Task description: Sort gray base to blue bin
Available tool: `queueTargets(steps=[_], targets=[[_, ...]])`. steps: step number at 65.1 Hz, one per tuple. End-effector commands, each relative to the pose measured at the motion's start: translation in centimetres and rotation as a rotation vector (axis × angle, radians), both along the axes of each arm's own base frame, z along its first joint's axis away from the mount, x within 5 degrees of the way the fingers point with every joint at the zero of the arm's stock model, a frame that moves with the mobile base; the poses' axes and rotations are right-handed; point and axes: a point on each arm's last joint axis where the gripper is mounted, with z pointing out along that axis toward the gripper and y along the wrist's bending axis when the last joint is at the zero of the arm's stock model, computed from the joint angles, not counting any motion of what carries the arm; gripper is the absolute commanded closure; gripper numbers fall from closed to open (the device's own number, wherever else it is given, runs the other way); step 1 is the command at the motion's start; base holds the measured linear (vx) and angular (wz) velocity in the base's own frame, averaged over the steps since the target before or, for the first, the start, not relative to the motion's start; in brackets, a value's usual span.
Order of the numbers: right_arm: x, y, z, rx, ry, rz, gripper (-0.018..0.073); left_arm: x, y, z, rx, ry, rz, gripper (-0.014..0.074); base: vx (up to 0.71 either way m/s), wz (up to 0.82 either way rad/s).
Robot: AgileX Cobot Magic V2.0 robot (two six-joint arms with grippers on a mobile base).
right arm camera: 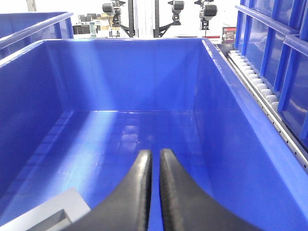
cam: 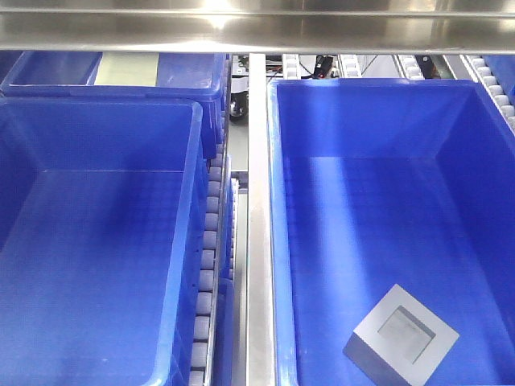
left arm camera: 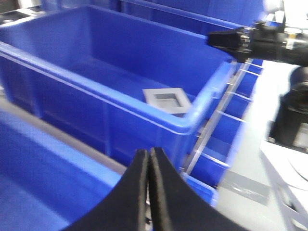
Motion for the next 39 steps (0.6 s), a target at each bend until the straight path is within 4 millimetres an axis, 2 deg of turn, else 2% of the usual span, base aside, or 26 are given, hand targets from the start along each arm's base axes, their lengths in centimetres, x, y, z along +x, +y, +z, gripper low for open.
queueTargets(steps=[1,11,26,39], targets=[[-0.1,0.0,0.9,-0.012,-0.090,0.002,0.0564,0.2,0.4,1.4,-0.084,-0.050,0.070,0.0603,0.00,0.00],[-0.1,0.0,0.9,-0.012,-0.090,0.002,0.0564,0.0,2.4,1.3,-0.079,-0.155,0.286,0.0603,0.00,0.00],[-0.1,0.0,0.9,-0.012,-0.090,0.002,0.0564,-0.8,4.4,-1.2,-0.064,-0.265,0.668,0.0603,0.00,0.00],[-0.1,0.0,0.9,-0.012,-0.090,0.002,0.0564,0.4,5.0,-3.2,-0.061,-0.280,0.914,0.0603,0.00,0.00]])
